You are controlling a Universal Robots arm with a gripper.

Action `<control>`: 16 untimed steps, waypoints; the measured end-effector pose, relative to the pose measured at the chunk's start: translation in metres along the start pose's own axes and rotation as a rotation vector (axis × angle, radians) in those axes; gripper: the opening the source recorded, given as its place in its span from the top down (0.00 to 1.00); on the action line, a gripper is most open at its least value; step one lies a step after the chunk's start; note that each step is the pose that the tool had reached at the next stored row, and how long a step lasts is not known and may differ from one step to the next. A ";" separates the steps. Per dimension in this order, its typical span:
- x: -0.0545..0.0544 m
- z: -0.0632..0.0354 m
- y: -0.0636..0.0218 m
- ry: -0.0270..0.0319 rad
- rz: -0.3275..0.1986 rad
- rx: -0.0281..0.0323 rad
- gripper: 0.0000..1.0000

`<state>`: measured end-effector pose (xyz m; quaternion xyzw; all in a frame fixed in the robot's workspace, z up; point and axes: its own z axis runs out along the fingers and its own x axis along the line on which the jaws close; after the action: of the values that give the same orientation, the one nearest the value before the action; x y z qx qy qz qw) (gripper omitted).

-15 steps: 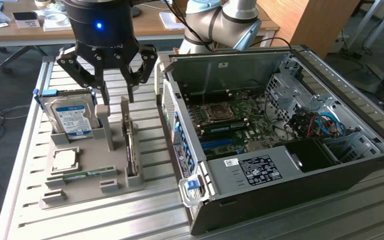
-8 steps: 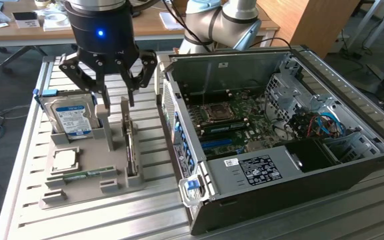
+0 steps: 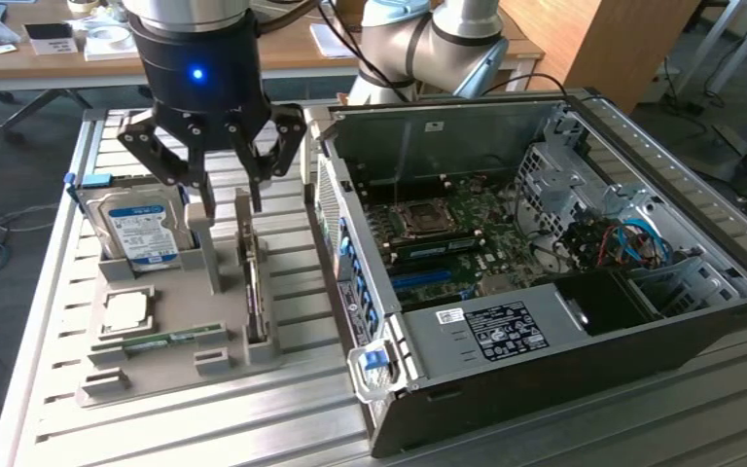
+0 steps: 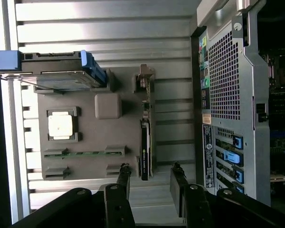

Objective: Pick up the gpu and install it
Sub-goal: 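Pick up the gpu and move the gpu toward the slot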

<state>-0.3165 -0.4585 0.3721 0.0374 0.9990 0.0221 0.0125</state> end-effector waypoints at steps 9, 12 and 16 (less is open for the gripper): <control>0.000 0.0012 -0.0001 0.0000 0.000 0.0000 0.53; 0.000 0.0033 -0.0002 -0.0002 0.000 -0.0002 0.53; 0.000 0.0069 -0.0003 0.0000 0.000 0.0000 0.53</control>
<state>-0.3165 -0.4585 0.3653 0.0374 0.9990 0.0221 0.0125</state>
